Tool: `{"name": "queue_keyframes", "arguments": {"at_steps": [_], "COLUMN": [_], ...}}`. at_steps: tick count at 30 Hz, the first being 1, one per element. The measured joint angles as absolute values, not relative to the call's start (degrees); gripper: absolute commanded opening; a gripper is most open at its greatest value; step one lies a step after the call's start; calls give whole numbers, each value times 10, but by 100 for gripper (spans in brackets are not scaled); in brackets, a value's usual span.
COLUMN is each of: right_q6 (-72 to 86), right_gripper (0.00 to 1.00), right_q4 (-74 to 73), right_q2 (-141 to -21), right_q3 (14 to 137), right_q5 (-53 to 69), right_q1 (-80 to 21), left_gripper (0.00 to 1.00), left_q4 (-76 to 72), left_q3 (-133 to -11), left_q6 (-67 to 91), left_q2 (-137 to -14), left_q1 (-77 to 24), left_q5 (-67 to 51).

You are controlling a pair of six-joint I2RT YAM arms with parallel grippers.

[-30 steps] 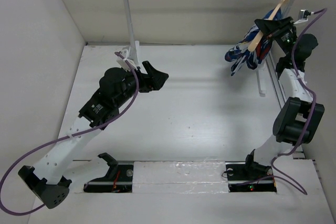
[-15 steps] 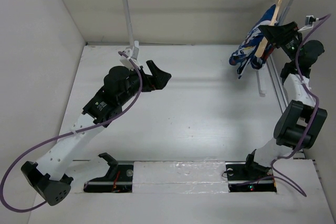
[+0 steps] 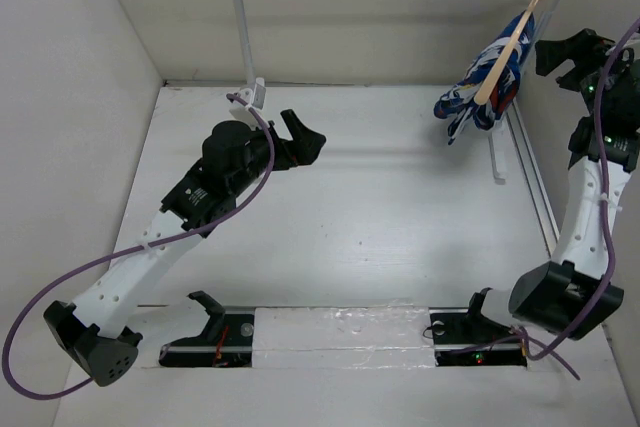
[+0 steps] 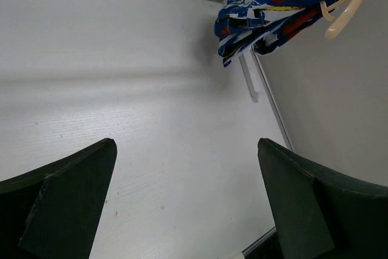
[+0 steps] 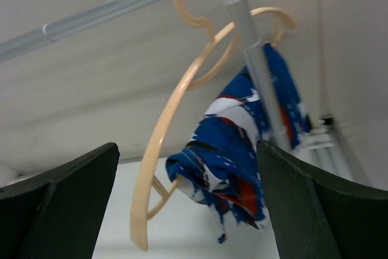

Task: Place the trousers on the hanger
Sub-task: Reset both arms

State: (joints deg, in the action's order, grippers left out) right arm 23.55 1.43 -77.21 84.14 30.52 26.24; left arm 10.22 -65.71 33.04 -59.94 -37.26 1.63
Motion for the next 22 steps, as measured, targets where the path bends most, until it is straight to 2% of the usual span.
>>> {"name": "queue_keyframes", "arguments": {"at_steps": [4,8,13,16,22], "right_q6": [184,165,140,114,50], "right_gripper": [100,100,100,100,100], "right_q4": [-21,-17,-13,-46,-208], "right_q2": [-706,-624,-503,-417,-269], "right_q3": [836,785,650,549,433], "right_q5": [247,268,297,299,260], "right_q1": [267,252,103,37,18], "left_gripper": [99,99,99,99,99], "left_q4": [110,123,149,158,179], "left_q3": [-666,-681,-677,-629,-500], "left_q6": [327,317,309,309,332], "left_q2": [-600,-603,-591,-551,-462], "left_q1": [-373,-373,-373,-373,-373], "left_q5": [18,25,51,61,61]}}
